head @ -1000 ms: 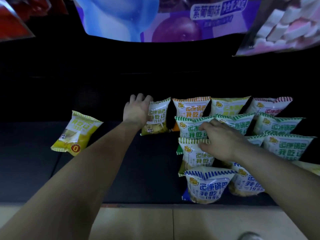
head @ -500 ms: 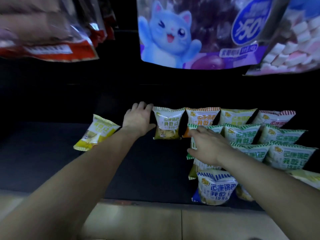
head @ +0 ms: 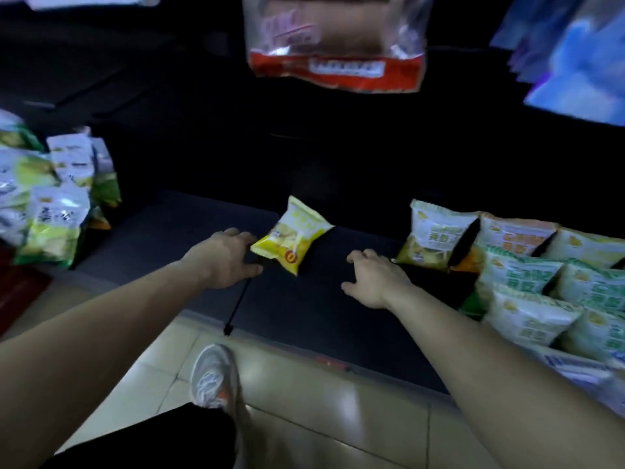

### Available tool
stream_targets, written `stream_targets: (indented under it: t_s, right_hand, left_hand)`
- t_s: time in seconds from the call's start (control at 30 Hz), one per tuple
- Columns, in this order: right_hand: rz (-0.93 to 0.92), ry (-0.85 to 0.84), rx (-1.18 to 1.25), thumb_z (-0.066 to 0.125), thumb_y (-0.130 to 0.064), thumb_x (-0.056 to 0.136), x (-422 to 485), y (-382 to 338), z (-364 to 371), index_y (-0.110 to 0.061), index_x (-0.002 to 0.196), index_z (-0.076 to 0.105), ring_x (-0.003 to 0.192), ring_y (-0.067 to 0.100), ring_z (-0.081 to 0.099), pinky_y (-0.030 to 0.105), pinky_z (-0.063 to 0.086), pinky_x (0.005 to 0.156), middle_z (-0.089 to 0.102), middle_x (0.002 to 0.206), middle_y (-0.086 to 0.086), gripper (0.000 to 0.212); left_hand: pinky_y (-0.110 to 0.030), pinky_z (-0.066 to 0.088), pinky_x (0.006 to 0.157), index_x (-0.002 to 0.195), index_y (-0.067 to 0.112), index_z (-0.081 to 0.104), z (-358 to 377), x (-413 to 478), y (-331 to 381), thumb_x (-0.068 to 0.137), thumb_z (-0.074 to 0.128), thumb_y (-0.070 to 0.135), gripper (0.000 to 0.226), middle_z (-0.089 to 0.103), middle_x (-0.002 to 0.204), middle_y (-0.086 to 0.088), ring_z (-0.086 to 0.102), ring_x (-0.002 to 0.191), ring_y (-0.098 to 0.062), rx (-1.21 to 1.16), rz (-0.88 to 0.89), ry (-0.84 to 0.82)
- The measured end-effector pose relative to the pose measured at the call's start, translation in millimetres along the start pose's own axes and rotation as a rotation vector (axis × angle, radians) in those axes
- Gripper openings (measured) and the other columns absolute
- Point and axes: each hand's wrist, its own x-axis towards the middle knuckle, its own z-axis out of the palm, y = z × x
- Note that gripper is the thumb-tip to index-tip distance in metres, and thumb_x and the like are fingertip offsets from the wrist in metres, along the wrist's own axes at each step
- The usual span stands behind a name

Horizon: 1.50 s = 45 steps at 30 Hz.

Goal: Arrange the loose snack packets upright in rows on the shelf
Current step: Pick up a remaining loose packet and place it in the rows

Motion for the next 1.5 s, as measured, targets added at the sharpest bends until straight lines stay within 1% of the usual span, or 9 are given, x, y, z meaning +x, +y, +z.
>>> stream_targets:
  t_s: [0.17,0.43,0.6,0.77,0.9,1.1,1.23,1.37,1.5]
  right_hand:
    - [-0.02,0.02,0.061,0.053,-0.051,0.093,74,-47,19,-0.021,0.148,0.034,0.127,0.031,0.045,0.046,0.044,0.099,0.041,0.144,0.009,0.066]
    - [0.32,0.213,0.41,0.049,-0.065,0.09,172,-90,55,-0.006,0.141,0.027,0.112,0.04,0.058,0.038,0.038,0.071,0.055,0.129,0.019,0.081]
    - [0.234,0.252,0.601,0.069,-0.055,0.082,196,-95,69,-0.014,0.147,0.016,0.118,0.039,0.055,0.04,0.043,0.083,0.051,0.136,0.019,0.094]
    - [0.083,0.23,0.624,0.089,-0.047,0.06,197,-100,68,-0.016,0.142,0.025,0.123,0.03,0.052,0.038,0.045,0.096,0.054,0.132,0.008,0.108]
    - [0.054,0.138,0.56,0.088,-0.057,0.052,185,-93,74,-0.02,0.131,0.035,0.12,0.026,0.053,0.042,0.047,0.096,0.057,0.126,0.001,0.103]
    - [-0.104,0.093,0.527,0.089,-0.052,0.051,136,-71,63,-0.039,0.138,0.016,0.12,0.017,0.048,0.035,0.042,0.09,0.044,0.136,-0.006,0.115]
    - [-0.172,0.08,0.421,0.088,-0.049,0.052,82,-46,37,-0.046,0.136,0.011,0.115,0.016,0.05,0.036,0.045,0.089,0.042,0.136,-0.007,0.114]
    - [-0.221,0.086,0.355,0.084,-0.053,0.05,23,-21,3,-0.047,0.135,0.012,0.115,0.017,0.052,0.041,0.048,0.091,0.043,0.137,-0.007,0.111]
    - [-0.261,0.089,0.356,0.083,-0.053,0.055,-31,3,-22,-0.045,0.139,0.008,0.117,0.015,0.05,0.042,0.049,0.093,0.039,0.139,-0.006,0.113]
  left_hand:
    - [-0.04,0.041,0.101,0.147,0.025,0.033,15,18,-36,0.086,0.06,0.057,0.074,0.039,0.144,-0.005,0.042,0.129,-0.028,-0.068,-0.015,0.024]
    - [-0.041,0.043,0.097,0.145,0.026,0.035,44,49,-66,0.085,0.06,0.057,0.072,0.042,0.136,-0.001,0.045,0.125,-0.026,-0.202,-0.094,0.034]
    - [-0.037,0.041,0.094,0.144,0.027,0.035,53,59,-80,0.085,0.059,0.058,0.071,0.042,0.135,0.0,0.045,0.124,-0.025,-0.221,-0.132,0.048]
    - [-0.037,0.04,0.096,0.144,0.028,0.035,58,55,-90,0.085,0.059,0.059,0.071,0.041,0.139,0.001,0.042,0.128,-0.025,-0.208,-0.147,0.028]
    - [-0.038,0.04,0.097,0.145,0.026,0.033,56,51,-93,0.085,0.06,0.058,0.072,0.04,0.14,-0.001,0.041,0.128,-0.025,-0.201,-0.152,0.015]
    - [-0.038,0.04,0.097,0.145,0.023,0.033,37,46,-77,0.083,0.065,0.054,0.077,0.042,0.139,-0.003,0.043,0.127,-0.027,-0.213,-0.104,0.061]
    - [-0.036,0.042,0.1,0.143,0.023,0.037,16,39,-37,0.069,0.075,0.059,0.09,0.048,0.135,0.0,0.047,0.123,-0.019,-0.295,0.031,0.125]
    - [-0.033,0.042,0.101,0.143,0.023,0.038,1,22,17,0.057,0.083,0.061,0.105,0.053,0.132,0.005,0.051,0.119,-0.012,-0.397,0.163,0.012]
    - [-0.022,0.051,0.076,0.122,0.038,0.049,-8,1,72,0.054,0.085,0.058,0.08,0.065,0.1,0.016,0.06,0.089,0.001,-0.493,0.255,-0.02]
